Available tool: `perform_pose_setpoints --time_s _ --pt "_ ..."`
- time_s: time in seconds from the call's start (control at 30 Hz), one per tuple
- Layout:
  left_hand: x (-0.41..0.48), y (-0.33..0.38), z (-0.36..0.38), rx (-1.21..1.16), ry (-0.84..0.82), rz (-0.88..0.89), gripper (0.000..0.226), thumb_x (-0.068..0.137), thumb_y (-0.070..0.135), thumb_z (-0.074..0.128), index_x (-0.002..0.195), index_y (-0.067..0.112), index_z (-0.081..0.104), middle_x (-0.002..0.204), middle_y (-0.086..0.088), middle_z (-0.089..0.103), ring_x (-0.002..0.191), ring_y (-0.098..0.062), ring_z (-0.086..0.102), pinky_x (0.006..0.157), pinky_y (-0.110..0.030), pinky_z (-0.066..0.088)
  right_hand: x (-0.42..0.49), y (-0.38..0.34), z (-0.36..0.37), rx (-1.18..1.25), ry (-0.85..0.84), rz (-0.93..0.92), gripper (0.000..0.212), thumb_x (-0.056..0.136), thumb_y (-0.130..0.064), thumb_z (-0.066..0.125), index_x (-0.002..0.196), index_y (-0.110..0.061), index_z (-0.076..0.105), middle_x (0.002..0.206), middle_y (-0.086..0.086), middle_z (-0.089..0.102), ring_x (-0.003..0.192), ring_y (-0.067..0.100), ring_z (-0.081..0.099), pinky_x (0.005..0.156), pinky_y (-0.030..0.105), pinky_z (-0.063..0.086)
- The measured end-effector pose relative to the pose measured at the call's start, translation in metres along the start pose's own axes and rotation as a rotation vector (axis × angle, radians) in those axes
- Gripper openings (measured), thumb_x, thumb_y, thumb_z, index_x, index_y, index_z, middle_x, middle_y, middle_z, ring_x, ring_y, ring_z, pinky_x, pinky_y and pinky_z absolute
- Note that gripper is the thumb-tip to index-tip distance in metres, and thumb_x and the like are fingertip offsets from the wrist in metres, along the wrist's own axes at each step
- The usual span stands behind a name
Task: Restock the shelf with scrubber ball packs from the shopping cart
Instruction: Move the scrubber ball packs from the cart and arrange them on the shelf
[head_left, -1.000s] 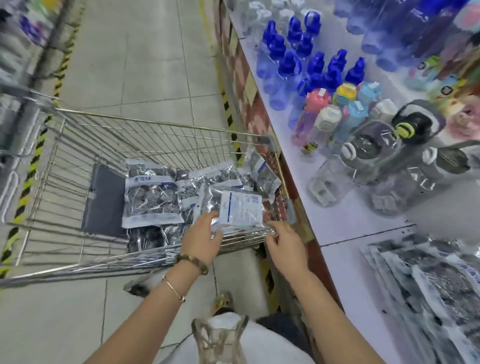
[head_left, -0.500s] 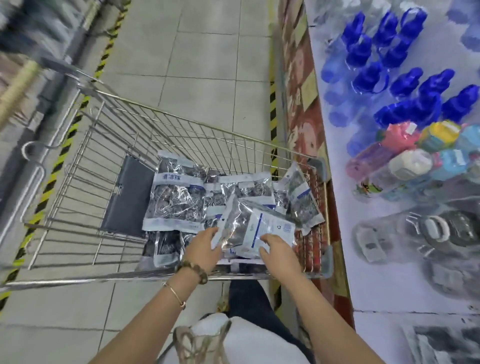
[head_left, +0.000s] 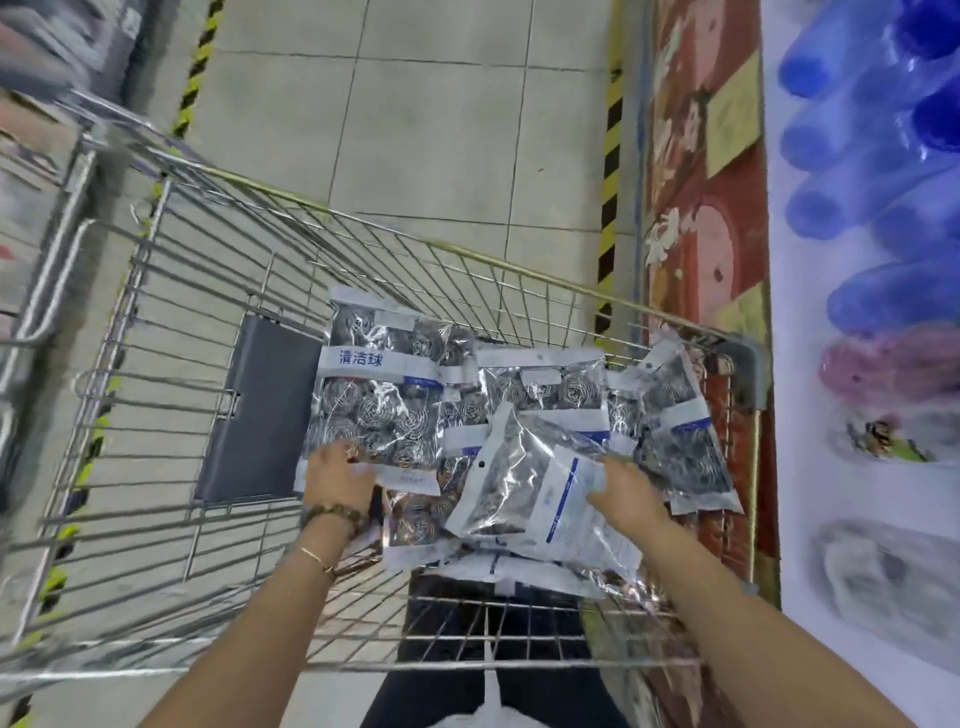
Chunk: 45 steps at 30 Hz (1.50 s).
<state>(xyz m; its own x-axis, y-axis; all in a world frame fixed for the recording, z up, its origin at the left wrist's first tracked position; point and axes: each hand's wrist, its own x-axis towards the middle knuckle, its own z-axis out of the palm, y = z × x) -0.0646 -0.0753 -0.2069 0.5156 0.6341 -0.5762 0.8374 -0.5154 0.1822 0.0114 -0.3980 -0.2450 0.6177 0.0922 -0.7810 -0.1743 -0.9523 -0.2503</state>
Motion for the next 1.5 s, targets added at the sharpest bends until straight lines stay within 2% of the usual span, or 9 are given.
perform_pose_setpoints --time_s 0.13,0.33,0.5,0.67,1.0,1.13,1.3,1.4,1.5 --pt "0.037 -0.020 -0.006 0.058 0.113 -0.138 0.058 0.081 0.028 0.063 0.131 0.009 0.040 0.137 -0.018 0.035 0.122 -0.037 0.040 0.097 -0.052 0.038 0.028 0.002 -0.003 -0.047 -0.041 0.050 0.074 0.083 -0.039 0.067 0.141 -0.011 0.032 0.142 0.014 0.040 0.128 0.031 0.041 0.100 0.042 0.041" --pt "0.060 -0.017 0.005 -0.090 -0.048 -0.260 0.084 0.077 0.047 0.066 0.139 0.010 0.023 0.137 -0.020 0.042 0.122 -0.039 0.044 0.101 -0.051 0.035 0.052 0.004 -0.005 -0.084 -0.142 0.069 0.086 0.074 -0.051 0.073 0.139 -0.009 0.035 0.138 0.012 0.044 0.125 0.030 0.044 0.099 0.040 0.042" --pt "0.059 -0.009 0.003 -0.242 -0.192 -0.291 0.091 0.072 0.044 0.072 0.142 0.010 0.025 0.140 -0.016 0.040 0.126 -0.036 0.041 0.103 -0.049 0.036 0.050 0.002 -0.015 -0.177 -0.118 0.023 0.038 0.077 -0.045 0.072 0.081 -0.016 0.049 0.085 0.005 0.057 0.072 0.019 0.051 0.053 0.027 0.034" --pt "0.042 0.003 0.003 -0.291 -0.299 -0.268 0.083 0.077 0.037 0.070 0.140 0.004 0.028 0.142 -0.015 0.038 0.128 -0.033 0.038 0.103 -0.048 0.035 0.030 -0.001 -0.014 -0.041 -0.079 0.007 0.032 0.085 -0.032 0.067 0.069 -0.017 0.043 0.070 0.002 0.054 0.057 0.013 0.046 0.054 0.027 0.039" --pt "0.023 0.005 -0.004 -0.447 -0.290 -0.241 0.078 0.079 0.029 0.068 0.142 0.007 0.026 0.146 -0.015 0.032 0.132 -0.032 0.034 0.104 -0.047 0.033 -0.064 -0.009 -0.029 -0.024 0.397 -0.088 0.046 0.084 -0.035 0.065 0.055 -0.021 0.032 0.055 -0.006 0.040 0.050 0.011 0.037 0.045 0.026 0.020" --pt "0.013 0.009 0.000 -0.461 -0.290 -0.244 0.075 0.081 0.027 0.066 0.142 0.010 0.026 0.145 -0.015 0.034 0.130 -0.032 0.036 0.102 -0.046 0.035 -0.075 -0.036 -0.028 -0.056 0.613 0.001 0.033 0.089 -0.028 0.061 0.063 -0.013 0.046 0.067 0.003 0.049 0.062 0.020 0.045 0.046 0.024 0.022" --pt "0.005 0.014 0.009 -0.523 -0.266 -0.278 0.075 0.081 0.024 0.067 0.142 0.009 0.027 0.144 -0.017 0.034 0.130 -0.033 0.037 0.102 -0.047 0.035 -0.041 -0.095 -0.015 -0.117 0.439 -0.037 0.019 0.093 -0.024 0.053 0.104 -0.010 0.059 0.104 0.006 0.059 0.092 0.020 0.055 0.063 0.028 0.043" --pt "0.004 0.017 0.014 -0.533 -0.260 -0.294 0.076 0.080 0.027 0.068 0.141 0.008 0.027 0.143 -0.018 0.037 0.128 -0.034 0.040 0.103 -0.049 0.036 -0.026 -0.123 0.005 -0.163 0.331 -0.168 0.023 0.088 -0.022 0.057 0.110 -0.014 0.059 0.112 0.006 0.060 0.101 0.020 0.055 0.080 0.031 0.052" --pt "0.004 0.018 0.016 -0.561 -0.268 -0.316 0.077 0.078 0.027 0.070 0.141 0.010 0.029 0.142 -0.016 0.038 0.128 -0.033 0.039 0.103 -0.050 0.036 -0.025 -0.132 0.027 -0.152 0.209 -0.185 0.027 0.089 -0.028 0.058 0.114 -0.018 0.059 0.122 0.004 0.056 0.100 0.019 0.057 0.080 0.034 0.055"
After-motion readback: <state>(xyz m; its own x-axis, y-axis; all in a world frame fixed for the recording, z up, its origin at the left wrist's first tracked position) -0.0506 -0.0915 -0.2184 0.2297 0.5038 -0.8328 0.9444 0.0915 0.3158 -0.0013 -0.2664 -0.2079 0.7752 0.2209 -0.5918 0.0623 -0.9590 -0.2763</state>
